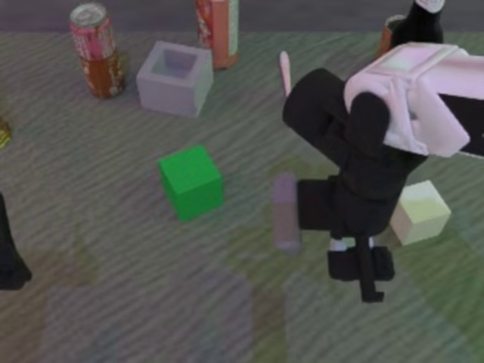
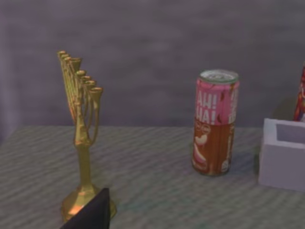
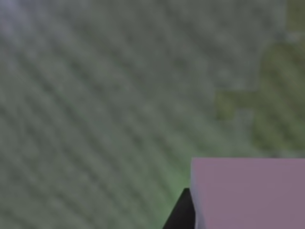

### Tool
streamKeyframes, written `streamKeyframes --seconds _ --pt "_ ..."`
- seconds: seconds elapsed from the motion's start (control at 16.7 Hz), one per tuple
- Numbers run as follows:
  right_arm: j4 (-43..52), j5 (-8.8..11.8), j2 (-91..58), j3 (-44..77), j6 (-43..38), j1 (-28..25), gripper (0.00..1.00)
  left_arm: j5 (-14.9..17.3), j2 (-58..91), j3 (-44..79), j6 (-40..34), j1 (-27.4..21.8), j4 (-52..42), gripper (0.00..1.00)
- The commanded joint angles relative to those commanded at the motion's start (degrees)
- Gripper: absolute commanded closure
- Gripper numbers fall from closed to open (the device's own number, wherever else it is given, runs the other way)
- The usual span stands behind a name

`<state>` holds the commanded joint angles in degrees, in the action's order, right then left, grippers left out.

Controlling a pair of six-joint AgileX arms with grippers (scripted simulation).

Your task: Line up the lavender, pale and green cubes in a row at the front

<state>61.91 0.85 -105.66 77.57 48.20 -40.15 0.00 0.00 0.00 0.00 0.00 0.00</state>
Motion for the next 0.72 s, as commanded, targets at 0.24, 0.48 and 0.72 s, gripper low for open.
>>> streamKeyframes --seconds 0.24,0.48,0.72 --pt "-1.06 0.0 2.4 -2.5 0.79 -0.8 1.0 0.0 0.0 0.0 0.0 0.0 0.0 0.0" --pt "-1.85 0.02 1.86 -3.06 0.63 -0.54 1.0 0.0 0.0 0.0 0.0 0.0 0.0 0.0" --pt "-9.36 0.01 -0.71 -7.8 0.51 -0.59 1.0 0.0 0.0 0.0 0.0 0.0 0.0 0.0"
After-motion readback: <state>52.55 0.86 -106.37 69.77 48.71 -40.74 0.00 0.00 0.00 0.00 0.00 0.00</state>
